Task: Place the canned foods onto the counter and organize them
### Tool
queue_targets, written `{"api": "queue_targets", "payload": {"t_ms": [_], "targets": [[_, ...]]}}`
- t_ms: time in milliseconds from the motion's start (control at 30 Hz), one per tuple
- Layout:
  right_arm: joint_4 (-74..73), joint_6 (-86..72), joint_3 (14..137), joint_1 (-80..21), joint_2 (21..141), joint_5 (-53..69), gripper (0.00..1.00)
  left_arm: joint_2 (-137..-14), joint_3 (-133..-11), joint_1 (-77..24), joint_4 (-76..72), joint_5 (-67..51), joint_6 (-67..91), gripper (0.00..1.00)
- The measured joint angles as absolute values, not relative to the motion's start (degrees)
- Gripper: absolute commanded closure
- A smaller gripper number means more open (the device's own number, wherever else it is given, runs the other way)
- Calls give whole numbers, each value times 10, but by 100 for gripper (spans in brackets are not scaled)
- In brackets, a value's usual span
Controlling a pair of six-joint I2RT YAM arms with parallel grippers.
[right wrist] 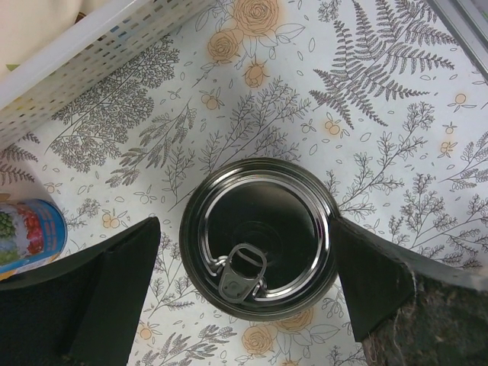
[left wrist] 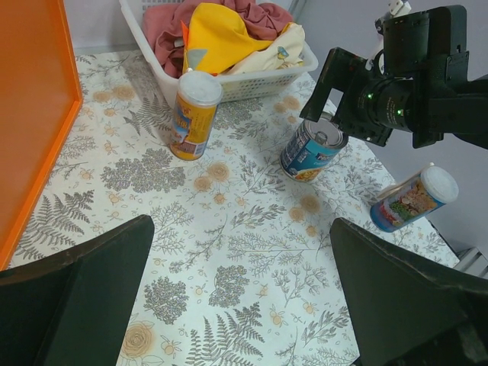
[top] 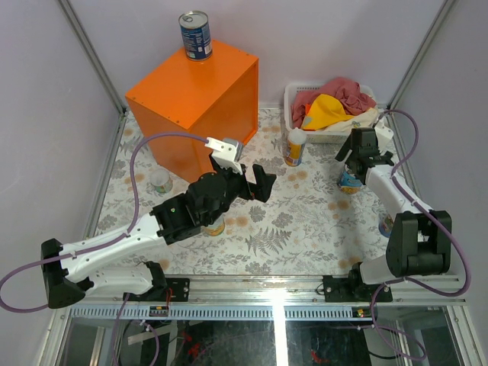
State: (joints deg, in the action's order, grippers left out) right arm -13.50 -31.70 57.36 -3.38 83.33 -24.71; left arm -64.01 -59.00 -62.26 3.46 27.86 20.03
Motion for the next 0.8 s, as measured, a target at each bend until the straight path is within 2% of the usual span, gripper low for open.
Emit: {"api": "queue_targets", "payload": {"t_ms": [800], "targets": [[-176, -297, 594, -33, 797, -245, 1, -640, -586, -626, 21, 268, 198, 0]]}}
